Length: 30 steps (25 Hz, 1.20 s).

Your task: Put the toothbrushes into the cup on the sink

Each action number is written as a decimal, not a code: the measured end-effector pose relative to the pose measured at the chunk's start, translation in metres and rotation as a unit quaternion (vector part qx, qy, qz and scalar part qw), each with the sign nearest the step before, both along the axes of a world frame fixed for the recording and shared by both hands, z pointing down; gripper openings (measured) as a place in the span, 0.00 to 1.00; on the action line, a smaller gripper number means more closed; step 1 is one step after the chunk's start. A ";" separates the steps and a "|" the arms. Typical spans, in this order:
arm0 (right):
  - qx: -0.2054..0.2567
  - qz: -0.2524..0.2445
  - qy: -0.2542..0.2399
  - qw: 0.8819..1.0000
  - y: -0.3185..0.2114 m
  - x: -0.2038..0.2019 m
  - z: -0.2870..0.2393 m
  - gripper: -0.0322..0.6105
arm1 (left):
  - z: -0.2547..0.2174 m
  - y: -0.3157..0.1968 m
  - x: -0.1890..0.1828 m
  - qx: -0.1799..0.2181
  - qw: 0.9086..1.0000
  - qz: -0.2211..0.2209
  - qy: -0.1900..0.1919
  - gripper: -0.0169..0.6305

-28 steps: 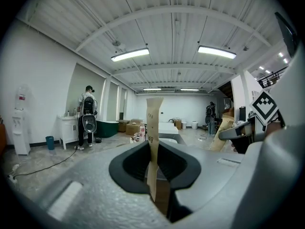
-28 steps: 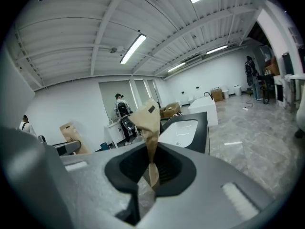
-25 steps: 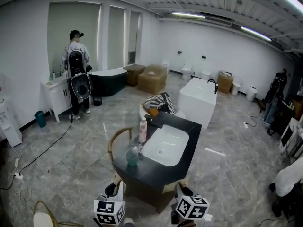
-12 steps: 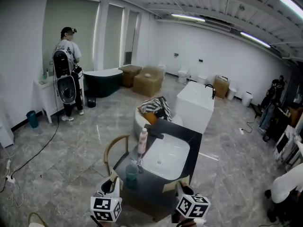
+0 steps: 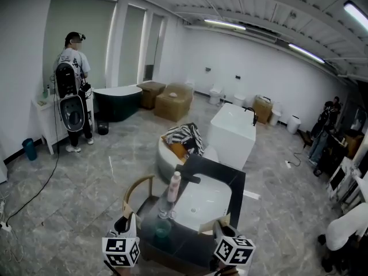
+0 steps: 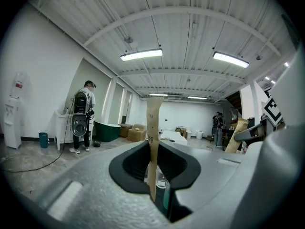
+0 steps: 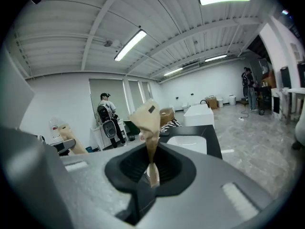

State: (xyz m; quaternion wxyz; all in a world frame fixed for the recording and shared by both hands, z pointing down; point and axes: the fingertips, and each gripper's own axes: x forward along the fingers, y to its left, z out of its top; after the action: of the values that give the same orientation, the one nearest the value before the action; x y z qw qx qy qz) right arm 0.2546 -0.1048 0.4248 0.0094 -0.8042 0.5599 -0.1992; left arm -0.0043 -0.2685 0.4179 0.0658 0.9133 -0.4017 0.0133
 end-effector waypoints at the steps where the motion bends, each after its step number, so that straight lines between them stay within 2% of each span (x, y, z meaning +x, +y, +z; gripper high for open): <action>1: -0.001 0.003 0.001 1.000 -0.006 0.002 -0.001 0.10 | 0.000 -0.008 0.002 -0.001 1.000 0.001 0.001 0.09; 10: -0.009 0.026 -0.001 1.000 -0.048 0.014 0.011 0.10 | 0.016 -0.061 0.014 -0.010 1.000 0.015 -0.003 0.09; 15: -0.027 0.035 -0.015 0.999 -0.051 0.025 0.031 0.10 | 0.024 -0.068 0.024 -0.014 1.000 0.023 -0.009 0.09; 23: -0.028 0.009 -0.035 0.999 -0.083 0.042 0.039 0.10 | 0.025 -0.072 0.042 -0.023 0.999 0.019 -0.026 0.09; 26: -0.022 0.004 -0.036 0.999 -0.090 0.049 0.036 0.10 | 0.018 -0.071 0.045 -0.014 0.999 0.019 -0.033 0.09; 30: -0.023 -0.003 -0.046 0.999 -0.095 0.053 0.045 0.10 | 0.019 -0.073 0.050 -0.016 0.999 0.012 -0.030 0.09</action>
State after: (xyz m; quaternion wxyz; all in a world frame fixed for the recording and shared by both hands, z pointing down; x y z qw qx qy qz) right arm 0.3072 -0.1998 0.4699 0.0157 -0.7923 0.5569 -0.2488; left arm 0.0453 -0.3418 0.4371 0.0677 0.9163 -0.3919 0.0479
